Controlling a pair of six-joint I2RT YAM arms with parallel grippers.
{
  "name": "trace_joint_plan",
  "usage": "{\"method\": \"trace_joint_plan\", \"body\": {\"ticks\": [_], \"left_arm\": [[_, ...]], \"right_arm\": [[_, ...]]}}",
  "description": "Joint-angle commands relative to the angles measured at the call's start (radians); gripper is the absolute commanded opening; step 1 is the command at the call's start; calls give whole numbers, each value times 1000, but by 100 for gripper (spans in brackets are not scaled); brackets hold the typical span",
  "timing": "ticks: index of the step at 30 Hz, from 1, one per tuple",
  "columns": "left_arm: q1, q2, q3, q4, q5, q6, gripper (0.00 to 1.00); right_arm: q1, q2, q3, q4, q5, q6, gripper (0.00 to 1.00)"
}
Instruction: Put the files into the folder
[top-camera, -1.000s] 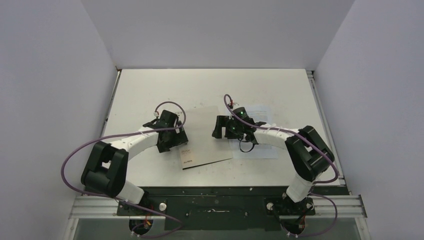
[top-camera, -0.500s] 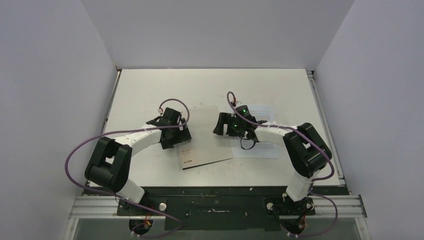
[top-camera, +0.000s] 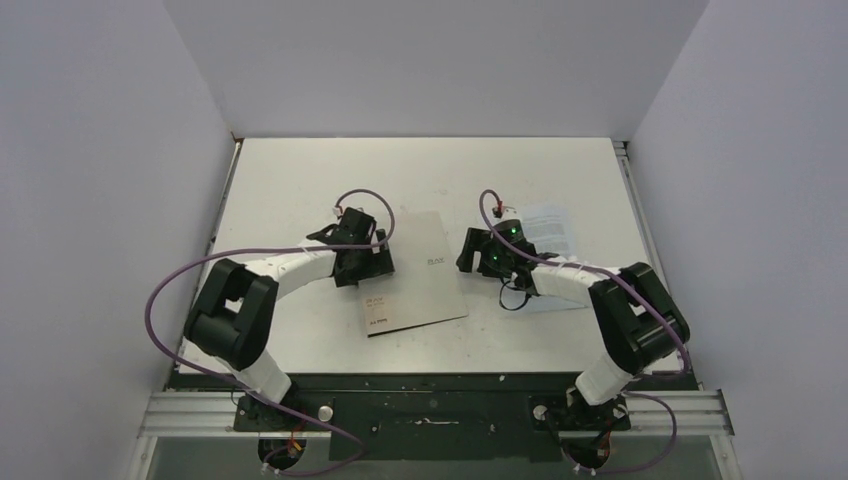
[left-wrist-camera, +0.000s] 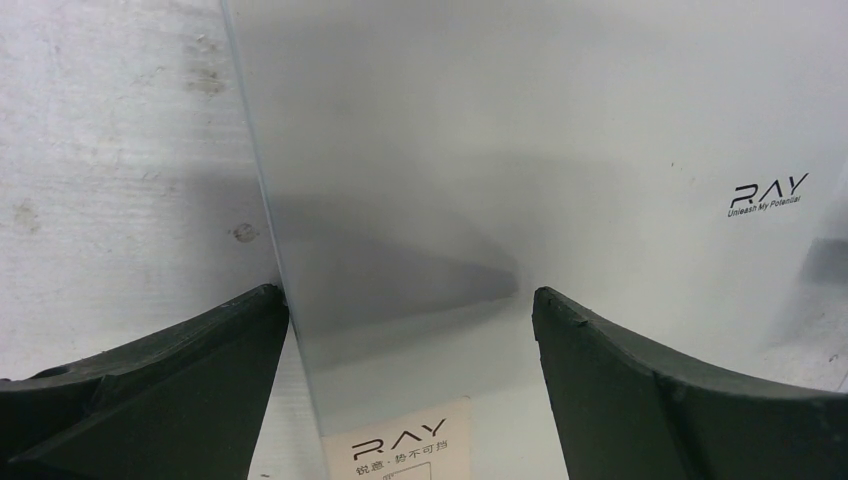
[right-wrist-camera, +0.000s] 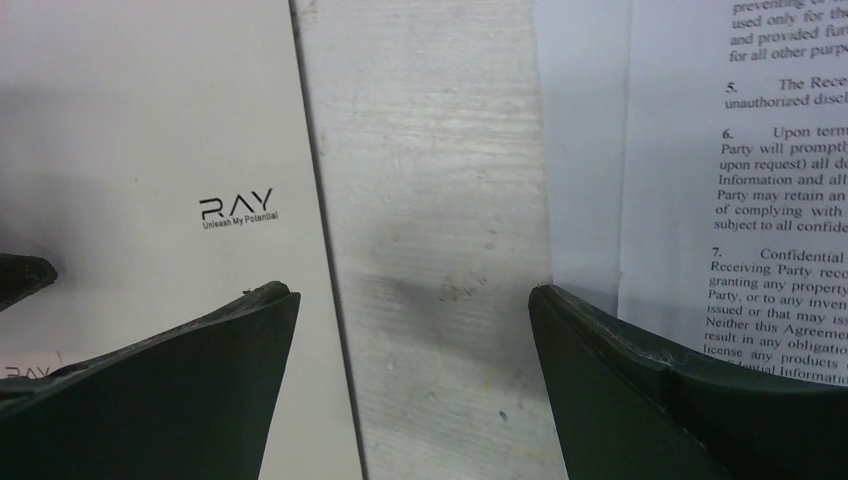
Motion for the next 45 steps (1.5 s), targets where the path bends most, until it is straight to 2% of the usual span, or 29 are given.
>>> {"method": "trace_joint_plan", "body": {"ticks": [1, 13, 20, 27, 34, 45], "left_arm": [[-38, 51, 36, 44, 29, 23, 92], [-100, 122, 128, 43, -7, 63, 93], [-98, 46, 108, -11, -79, 44, 95], [-91, -12, 24, 43, 41, -22, 96], [-91, -5, -34, 110, 158, -59, 97], [-91, -5, -43, 107, 141, -66, 96]], "right_arm": [[-27, -76, -88, -59, 82, -8, 90], [-34, -225, -135, -89, 50, -2, 90], [-34, -213, -78, -72, -49, -9, 90], [-33, -126, -25, -28, -148, -1, 90], [-34, -44, -45, 39, -211, 27, 90], [-33, -33, -94, 93, -272, 61, 90]]}}
